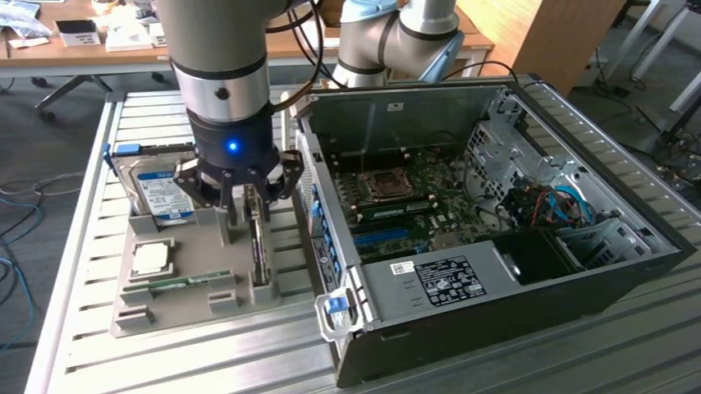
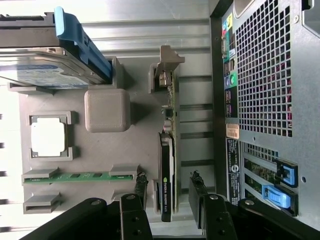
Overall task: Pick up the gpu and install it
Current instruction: 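Pick up the gpu and move the gpu toward the slot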
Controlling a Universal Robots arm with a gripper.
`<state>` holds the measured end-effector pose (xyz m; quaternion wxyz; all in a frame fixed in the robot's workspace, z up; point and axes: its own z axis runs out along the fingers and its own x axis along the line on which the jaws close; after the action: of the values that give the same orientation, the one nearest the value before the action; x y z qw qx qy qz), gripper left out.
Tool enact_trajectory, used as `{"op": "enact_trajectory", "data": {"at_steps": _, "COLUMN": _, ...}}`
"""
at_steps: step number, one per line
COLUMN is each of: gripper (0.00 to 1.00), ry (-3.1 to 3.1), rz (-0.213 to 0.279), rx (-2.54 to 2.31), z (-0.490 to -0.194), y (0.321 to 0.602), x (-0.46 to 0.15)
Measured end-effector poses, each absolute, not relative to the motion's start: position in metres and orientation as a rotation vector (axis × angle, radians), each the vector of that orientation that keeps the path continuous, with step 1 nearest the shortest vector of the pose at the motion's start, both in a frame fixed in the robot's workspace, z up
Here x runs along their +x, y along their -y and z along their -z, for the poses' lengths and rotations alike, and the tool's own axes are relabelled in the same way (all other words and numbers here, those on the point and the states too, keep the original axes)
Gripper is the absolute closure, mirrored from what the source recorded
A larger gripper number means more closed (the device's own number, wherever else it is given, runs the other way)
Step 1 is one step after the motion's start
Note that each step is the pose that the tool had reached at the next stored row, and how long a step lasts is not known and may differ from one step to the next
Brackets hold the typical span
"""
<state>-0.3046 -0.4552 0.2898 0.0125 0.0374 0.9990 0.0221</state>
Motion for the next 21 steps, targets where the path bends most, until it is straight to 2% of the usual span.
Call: {"op": "enact_trajectory", "data": {"at_steps": 21, "gripper": 0.53, "ry": -3.114, "rz": -0.069, "rx": 0.117, "z": -0.2825, "y": 0.4552, "x": -0.3046}}
